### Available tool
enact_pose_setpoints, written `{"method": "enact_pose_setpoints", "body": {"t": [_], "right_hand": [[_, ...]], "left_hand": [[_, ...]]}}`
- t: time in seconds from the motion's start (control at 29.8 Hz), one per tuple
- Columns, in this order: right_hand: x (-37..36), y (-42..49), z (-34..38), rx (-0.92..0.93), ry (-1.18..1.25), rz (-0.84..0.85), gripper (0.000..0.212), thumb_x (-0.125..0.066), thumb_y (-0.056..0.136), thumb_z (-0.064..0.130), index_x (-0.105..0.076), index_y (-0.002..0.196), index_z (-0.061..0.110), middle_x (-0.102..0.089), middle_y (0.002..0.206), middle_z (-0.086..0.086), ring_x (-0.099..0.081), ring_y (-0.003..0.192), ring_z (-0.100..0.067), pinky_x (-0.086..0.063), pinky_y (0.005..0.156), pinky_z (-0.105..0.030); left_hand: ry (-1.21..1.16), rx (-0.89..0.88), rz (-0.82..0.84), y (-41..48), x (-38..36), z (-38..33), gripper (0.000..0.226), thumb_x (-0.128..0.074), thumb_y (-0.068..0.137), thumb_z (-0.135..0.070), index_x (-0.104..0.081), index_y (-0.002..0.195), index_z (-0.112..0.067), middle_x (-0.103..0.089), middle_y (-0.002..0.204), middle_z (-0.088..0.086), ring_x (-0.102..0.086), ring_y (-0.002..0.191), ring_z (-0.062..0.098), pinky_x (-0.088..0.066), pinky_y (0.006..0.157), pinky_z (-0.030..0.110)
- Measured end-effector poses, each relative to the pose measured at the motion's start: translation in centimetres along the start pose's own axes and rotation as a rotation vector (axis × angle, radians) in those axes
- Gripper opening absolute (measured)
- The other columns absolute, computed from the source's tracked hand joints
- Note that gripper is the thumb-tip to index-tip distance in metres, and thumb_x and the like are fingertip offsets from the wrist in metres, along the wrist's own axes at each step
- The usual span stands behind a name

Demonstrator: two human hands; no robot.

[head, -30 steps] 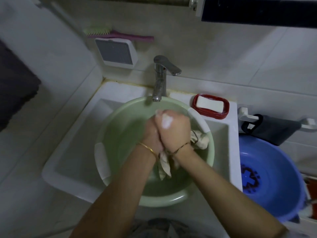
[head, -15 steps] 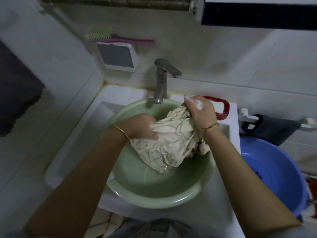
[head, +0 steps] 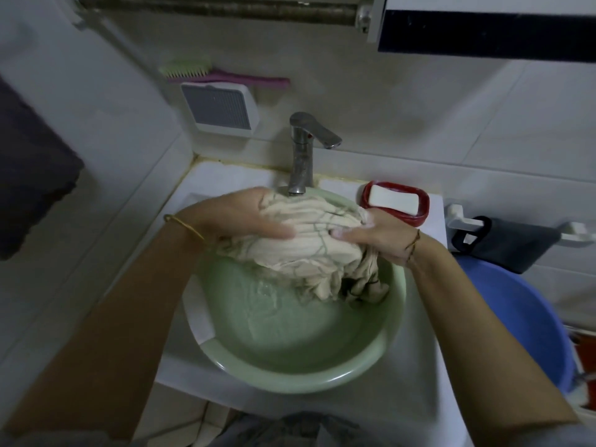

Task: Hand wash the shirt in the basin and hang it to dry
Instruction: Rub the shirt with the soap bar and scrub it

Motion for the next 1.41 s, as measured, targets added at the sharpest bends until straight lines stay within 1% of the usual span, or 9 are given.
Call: {"method": "enact_pose_setpoints", "body": {"t": [0.17, 0.27, 0.4, 0.54, 0.6, 0.77, 0.94, 1.17, 1.41], "right_hand": [[-1.0, 0.4, -0.8, 0.008, 0.458, -0.162, 0.02, -0.062, 0.082, 0.005, -0.065, 0.101, 0.002, -0.07, 0.099, -0.017, -0.068, 0.089, -0.028, -0.058, 0.077, -0.034], [-0.7, 1.0, -1.5, -0.049, 0.585, -0.468, 0.021, -0.055, 0.089, 0.002, -0.061, 0.109, -0.002, -0.068, 0.096, -0.018, -0.068, 0.08, -0.026, -0.058, 0.069, -0.035], [-2.0, 1.1, -1.6, -0.018, 0.103, -0.818, 0.025, -0.062, 0.084, 0.015, -0.054, 0.108, 0.013, -0.065, 0.1, -0.008, -0.063, 0.095, -0.027, -0.053, 0.087, -0.044], [-8.8, -0.3, 0.2, 0.197, -0.463, -0.681, 0.036, -0.067, 0.076, 0.049, -0.051, 0.077, 0.017, -0.06, 0.074, -0.004, -0.056, 0.07, -0.021, -0.047, 0.066, -0.032], [-10.5, -0.1, 0.6, 0.261, -0.707, -0.727, 0.048, -0.047, 0.082, 0.062, -0.055, 0.068, 0.016, -0.062, 0.069, -0.01, -0.058, 0.067, -0.028, -0.045, 0.062, -0.033], [-4.9, 2.9, 0.4, -0.002, -0.747, -0.808, 0.042, -0.042, 0.096, 0.039, -0.067, 0.087, 0.007, -0.068, 0.092, -0.016, -0.063, 0.09, -0.032, -0.04, 0.07, -0.029], [-9.2, 0.6, 0.1, 0.23, -0.793, -0.767, 0.057, -0.029, 0.087, 0.048, -0.068, 0.078, 0.008, -0.068, 0.08, -0.015, -0.064, 0.076, -0.03, -0.048, 0.07, -0.033], [-8.1, 1.3, -0.3, 0.258, -0.78, -0.873, 0.046, -0.034, 0.087, 0.039, -0.061, 0.063, 0.011, -0.063, 0.063, -0.011, -0.059, 0.058, -0.026, -0.043, 0.056, -0.025], [-2.9, 1.4, -0.8, 0.084, -0.123, -0.774, 0.025, -0.068, 0.077, 0.025, -0.044, 0.083, 0.018, -0.051, 0.083, -0.001, -0.05, 0.08, -0.018, -0.043, 0.071, -0.028]], "left_hand": [[0.102, 0.152, 0.161, 0.1, -1.6, 2.7, 0.03, -0.073, 0.052, -0.016, -0.064, 0.081, -0.016, -0.067, 0.063, -0.009, -0.063, 0.057, 0.005, -0.049, 0.052, 0.015], [-0.357, 0.06, 0.062, 0.4, -2.6, 3.5, 0.028, -0.069, 0.068, 0.001, -0.063, 0.092, -0.011, -0.074, 0.077, -0.006, -0.069, 0.072, 0.006, -0.053, 0.063, 0.017], [-1.129, 0.151, -0.008, 2.4, -6.0, 3.4, 0.038, -0.048, 0.094, -0.028, -0.058, 0.123, -0.006, -0.063, 0.122, 0.015, -0.063, 0.109, 0.026, -0.051, 0.092, 0.038], [-1.466, 0.236, -0.222, 3.9, -8.9, 2.8, 0.045, -0.03, 0.099, -0.045, -0.059, 0.089, -0.013, -0.07, 0.075, 0.002, -0.067, 0.073, 0.01, -0.054, 0.071, 0.02], [-1.493, 0.199, -0.369, 4.0, -10.3, 2.1, 0.042, -0.019, 0.102, -0.032, -0.048, 0.076, -0.016, -0.062, 0.058, -0.005, -0.061, 0.056, 0.005, -0.05, 0.057, 0.012], [-1.481, 0.294, -0.328, 4.7, -13.1, 1.0, 0.038, -0.05, 0.091, -0.041, -0.067, 0.104, -0.009, -0.067, 0.1, 0.014, -0.063, 0.093, 0.026, -0.049, 0.095, 0.035], [-1.589, 0.228, -0.373, 5.9, -11.2, 2.4, 0.048, -0.026, 0.098, -0.029, -0.055, 0.062, -0.016, -0.056, 0.06, 0.002, -0.058, 0.057, 0.013, -0.049, 0.063, 0.022], [-1.452, 0.227, -0.326, 5.1, -10.6, 1.0, 0.034, -0.038, 0.097, -0.034, -0.057, 0.086, -0.009, -0.057, 0.088, 0.009, -0.056, 0.08, 0.02, -0.046, 0.087, 0.03], [-1.145, 0.271, 0.1, 2.1, -8.9, -1.1, 0.055, -0.035, 0.096, -0.05, -0.06, 0.113, -0.004, -0.063, 0.107, 0.019, -0.057, 0.112, 0.032, -0.04, 0.104, 0.04]]}}
Point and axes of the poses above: each hand's wrist, its own y-axis towards the middle knuckle, its own x-axis out of the back of the hand, z = x × y, the point moved 2 cm from there along y, towards the middle knuckle
